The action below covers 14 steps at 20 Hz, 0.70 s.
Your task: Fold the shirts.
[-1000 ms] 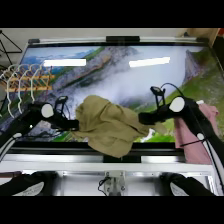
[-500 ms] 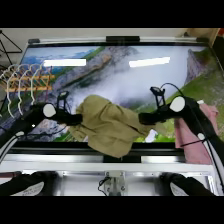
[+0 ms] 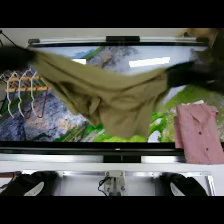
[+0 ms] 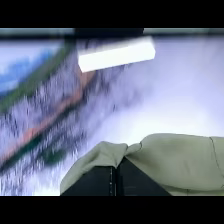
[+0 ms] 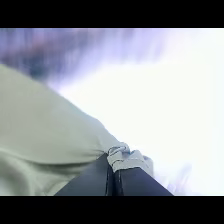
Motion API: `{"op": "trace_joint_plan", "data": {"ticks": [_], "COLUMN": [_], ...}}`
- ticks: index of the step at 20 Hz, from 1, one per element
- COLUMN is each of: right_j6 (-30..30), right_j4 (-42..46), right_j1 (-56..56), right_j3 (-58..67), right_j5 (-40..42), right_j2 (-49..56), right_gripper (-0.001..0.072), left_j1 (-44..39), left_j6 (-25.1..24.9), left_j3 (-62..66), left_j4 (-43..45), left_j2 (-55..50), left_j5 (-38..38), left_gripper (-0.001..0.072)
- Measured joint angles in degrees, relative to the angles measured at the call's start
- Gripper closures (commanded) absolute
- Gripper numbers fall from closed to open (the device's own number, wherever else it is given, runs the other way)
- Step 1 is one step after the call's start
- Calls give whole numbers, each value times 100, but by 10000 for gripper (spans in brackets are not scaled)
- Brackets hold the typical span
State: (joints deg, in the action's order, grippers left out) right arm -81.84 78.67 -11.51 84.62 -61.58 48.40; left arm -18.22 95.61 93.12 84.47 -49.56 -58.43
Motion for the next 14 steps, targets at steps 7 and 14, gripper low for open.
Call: {"op": "trace_joint_plan", "data": {"ticks": [7, 14], "right_j6": [-509, -1145], "right_j4": [251, 894], "right_j1": [2, 0], "right_j3": [1008, 503], "right_j5": [101, -2876], "right_j2": [-1451, -1115], "right_gripper": [645, 645], "left_j1": [0, -2], "left_j6": [391, 468], "left_j3": [1399, -68], "left_j4": [92, 369], "left_j2": [1040, 1187], "left_j5": [-575, -1910], "left_gripper": [654, 654]}}
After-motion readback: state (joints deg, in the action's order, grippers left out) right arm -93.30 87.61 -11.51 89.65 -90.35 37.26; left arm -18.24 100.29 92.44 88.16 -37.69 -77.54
